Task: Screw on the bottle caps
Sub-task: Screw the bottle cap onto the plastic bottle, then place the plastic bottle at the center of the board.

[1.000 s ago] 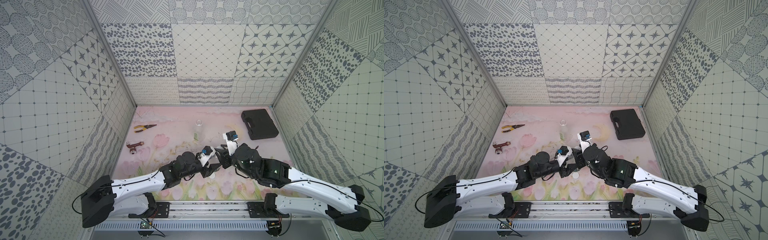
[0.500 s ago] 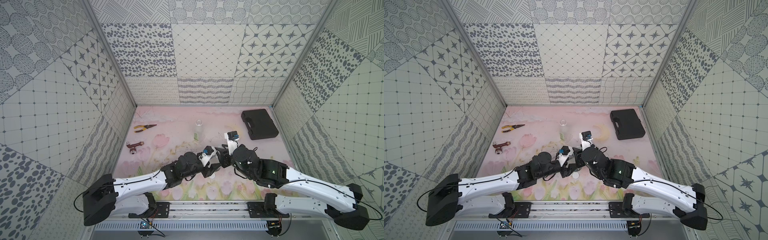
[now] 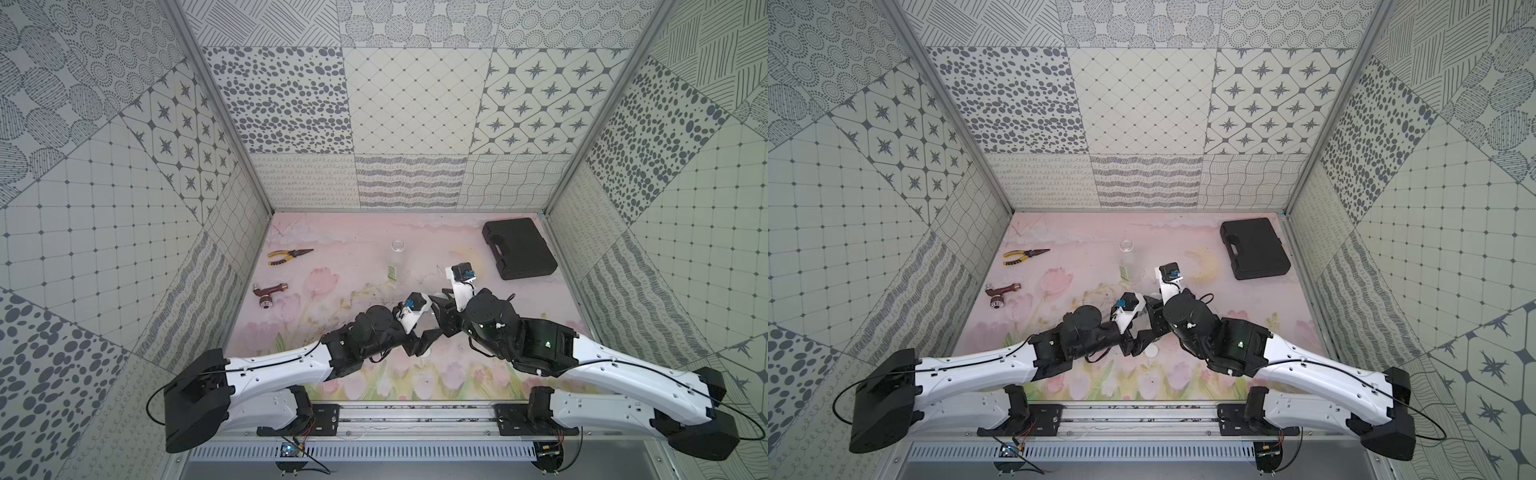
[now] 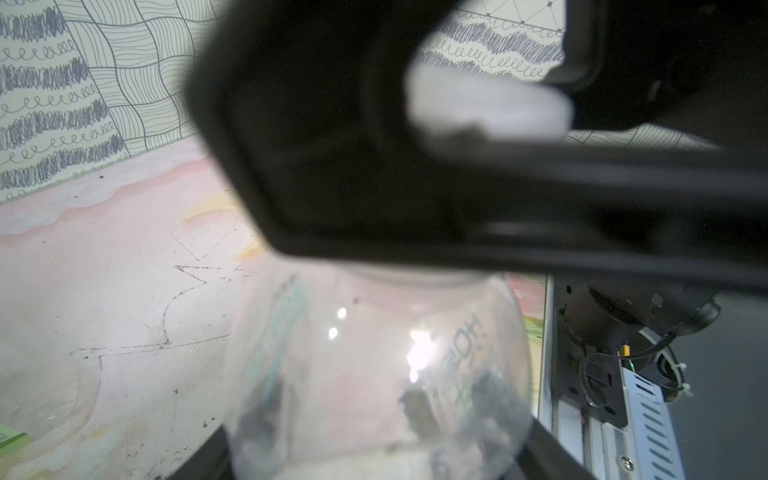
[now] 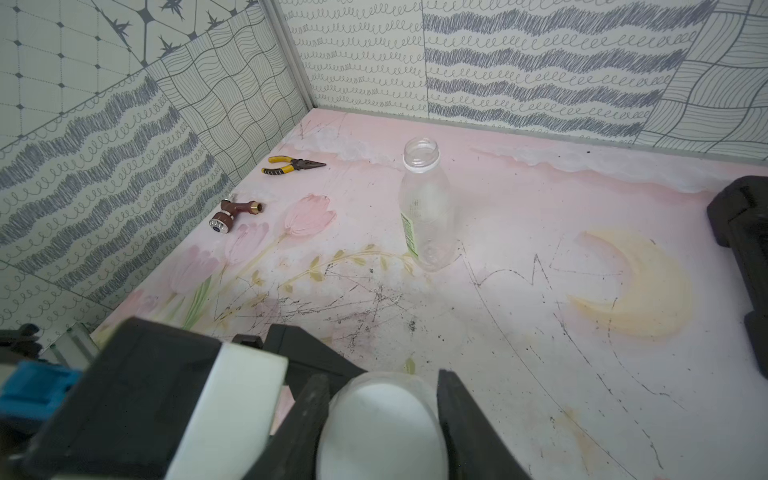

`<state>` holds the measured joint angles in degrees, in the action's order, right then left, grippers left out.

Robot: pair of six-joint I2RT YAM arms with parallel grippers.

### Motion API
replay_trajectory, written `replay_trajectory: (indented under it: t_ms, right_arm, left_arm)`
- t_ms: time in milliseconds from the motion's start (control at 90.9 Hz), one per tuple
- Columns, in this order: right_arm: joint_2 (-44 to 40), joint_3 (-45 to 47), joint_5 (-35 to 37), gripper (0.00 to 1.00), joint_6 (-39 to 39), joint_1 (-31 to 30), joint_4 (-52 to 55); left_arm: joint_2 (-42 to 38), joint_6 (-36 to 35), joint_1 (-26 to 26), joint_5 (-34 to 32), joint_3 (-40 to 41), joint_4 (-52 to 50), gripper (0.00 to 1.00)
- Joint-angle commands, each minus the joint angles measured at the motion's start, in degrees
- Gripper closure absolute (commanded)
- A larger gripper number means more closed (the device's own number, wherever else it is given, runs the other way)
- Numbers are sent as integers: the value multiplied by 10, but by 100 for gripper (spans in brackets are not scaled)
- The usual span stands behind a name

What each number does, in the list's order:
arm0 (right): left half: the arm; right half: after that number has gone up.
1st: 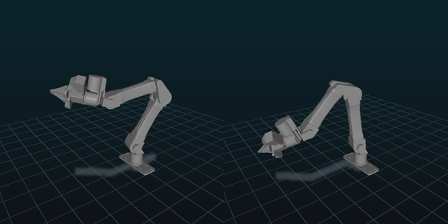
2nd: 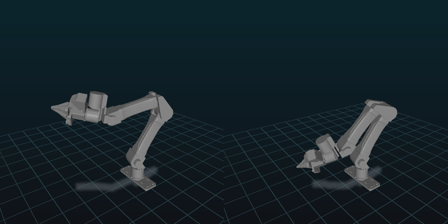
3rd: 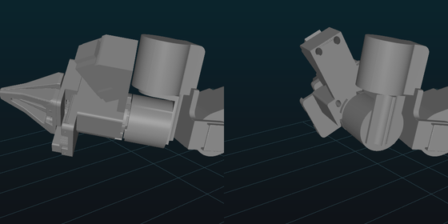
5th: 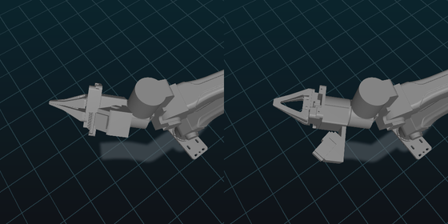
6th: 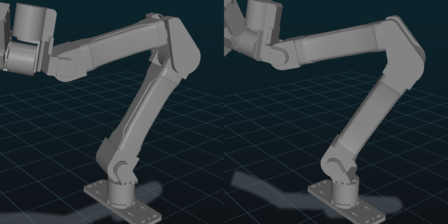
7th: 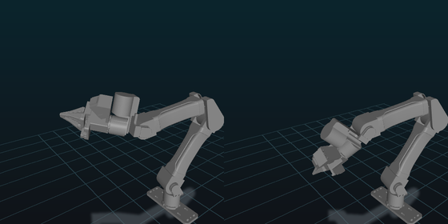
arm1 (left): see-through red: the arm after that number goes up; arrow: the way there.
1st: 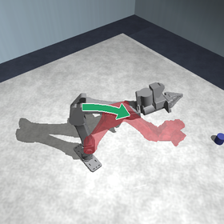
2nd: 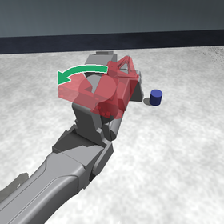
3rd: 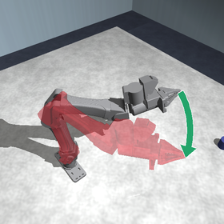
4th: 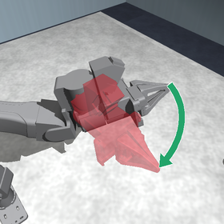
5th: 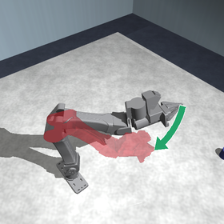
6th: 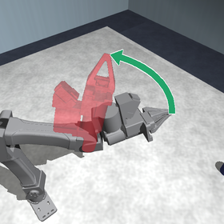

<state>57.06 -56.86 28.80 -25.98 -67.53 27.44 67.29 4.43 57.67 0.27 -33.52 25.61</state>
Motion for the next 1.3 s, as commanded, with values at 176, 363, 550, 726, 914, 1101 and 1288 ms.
replay_trajectory:
  t_ms: [176,363,550,726,914,1101,1288]
  right_arm:
    - [-53,34,-3,100,53,17,14]
    - [-63,39,-6,100,85,71,14]
    - [-34,32,-58,100,120,170,-29]
    - [32,20,-108,100,135,239,-105]
    - [137,2,-130,100,147,284,-212]
    - [247,-29,-145,100,159,320,-309]
    - [325,-59,-149,100,182,340,-370]
  left_arm:
    - [-47,13,1,-52,12,50,0]
    - [-114,33,1,-112,14,-55,0]
    - [-201,85,0,-177,33,-124,0]
    - [-265,107,0,-270,39,-178,0]
    - [-325,131,-2,-384,53,-231,0]
    - [-373,145,-9,-416,78,-258,0]
    - [-396,139,-16,-419,94,-270,0]
